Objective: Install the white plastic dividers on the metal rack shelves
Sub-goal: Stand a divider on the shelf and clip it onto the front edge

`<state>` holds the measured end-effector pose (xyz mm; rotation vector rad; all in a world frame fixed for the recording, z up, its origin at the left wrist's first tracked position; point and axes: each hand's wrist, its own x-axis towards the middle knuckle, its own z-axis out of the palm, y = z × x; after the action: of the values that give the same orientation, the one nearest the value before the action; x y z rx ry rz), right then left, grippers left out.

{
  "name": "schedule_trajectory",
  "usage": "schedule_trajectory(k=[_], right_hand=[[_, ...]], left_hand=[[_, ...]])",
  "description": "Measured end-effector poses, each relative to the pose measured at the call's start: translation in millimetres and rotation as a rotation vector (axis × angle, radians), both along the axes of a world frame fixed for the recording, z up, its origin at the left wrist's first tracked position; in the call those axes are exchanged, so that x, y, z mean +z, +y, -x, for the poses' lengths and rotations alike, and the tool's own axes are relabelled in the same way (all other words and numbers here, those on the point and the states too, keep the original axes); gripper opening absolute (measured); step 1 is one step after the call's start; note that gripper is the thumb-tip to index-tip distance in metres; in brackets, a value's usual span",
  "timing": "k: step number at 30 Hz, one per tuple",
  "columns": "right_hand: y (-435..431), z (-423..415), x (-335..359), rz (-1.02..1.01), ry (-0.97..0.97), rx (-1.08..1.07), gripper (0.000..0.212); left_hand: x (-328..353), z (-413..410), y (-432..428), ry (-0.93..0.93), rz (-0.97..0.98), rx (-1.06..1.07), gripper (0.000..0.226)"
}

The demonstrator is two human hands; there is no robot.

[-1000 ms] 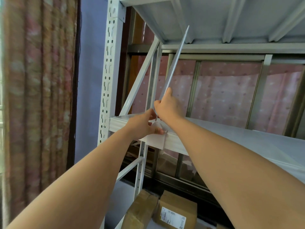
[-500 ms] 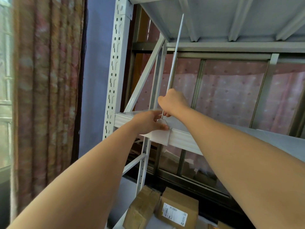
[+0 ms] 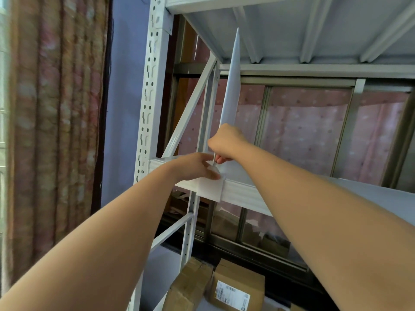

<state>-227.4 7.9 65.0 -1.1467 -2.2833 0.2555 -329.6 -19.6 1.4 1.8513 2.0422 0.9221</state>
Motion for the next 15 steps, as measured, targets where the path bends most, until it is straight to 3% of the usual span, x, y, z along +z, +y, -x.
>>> schedule_trajectory(k=[3, 6, 9, 12, 14, 15], right_hand=[[3.1, -3.0, -1.2, 0.015, 0.024, -0.015, 0.016], [4.2, -3.9, -3.4, 0.037, 0.074, -0.013, 0.018], [4.2, -1.9, -3.5, 0.041, 0.077, -0.008, 0.015], [1.5, -0.8, -3.5, 0.038, 0.082, 0.003, 0.010], [1.4, 0.6, -4.2, 0.030, 0.070, -0.002, 0.009], [1.5, 1.7, -3.6, 0.027, 0.063, 0.000, 0.012]], left_hand=[[0.0, 6.4, -6.9, -0.268, -0.039, -0.037, 0.045], [1.1, 7.3, -7.8, -0.318, -0.063, 0.001, 0.051], [4.7, 1.6, -2.9, -0.383, -0.133, 0.066, 0.043], [17.7, -3.9, -2.0, -0.769, -0.369, 0.090, 0.015], [33.1, -9.0, -0.1, -0.964, -0.499, -0.014, 0.031], [42.6, -13.6, -0.1, -0.966, -0.534, -0.048, 0.040]])
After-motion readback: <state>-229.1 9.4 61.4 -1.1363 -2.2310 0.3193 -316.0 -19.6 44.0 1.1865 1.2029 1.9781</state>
